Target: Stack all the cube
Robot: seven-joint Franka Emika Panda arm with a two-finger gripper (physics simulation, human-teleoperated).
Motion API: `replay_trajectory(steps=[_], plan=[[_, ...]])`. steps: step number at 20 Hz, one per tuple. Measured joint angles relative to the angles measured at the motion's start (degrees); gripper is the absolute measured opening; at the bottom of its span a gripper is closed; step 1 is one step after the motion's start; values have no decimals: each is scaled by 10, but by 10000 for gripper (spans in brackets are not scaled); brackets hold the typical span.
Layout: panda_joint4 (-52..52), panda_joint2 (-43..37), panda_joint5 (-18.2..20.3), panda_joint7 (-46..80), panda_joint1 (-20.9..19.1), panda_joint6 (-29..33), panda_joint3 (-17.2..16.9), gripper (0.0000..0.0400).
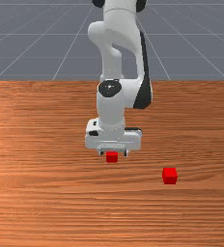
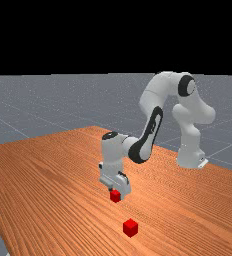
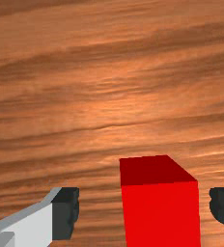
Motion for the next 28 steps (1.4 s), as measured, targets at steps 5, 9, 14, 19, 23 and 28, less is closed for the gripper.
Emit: replay_trajectory(steps=[5, 9, 14, 19, 23, 28], plan=[[-75, -26, 12, -5, 6, 78, 5, 190], [-76, -53, 5, 1, 14, 81, -1, 190], [-26, -80, -22, 35, 59, 67, -1, 190], [75, -31, -80, 112, 147, 41, -13, 190], [131, 13, -94, 132, 174, 21, -11, 190], [145, 34, -96, 136, 178, 14, -10, 190]])
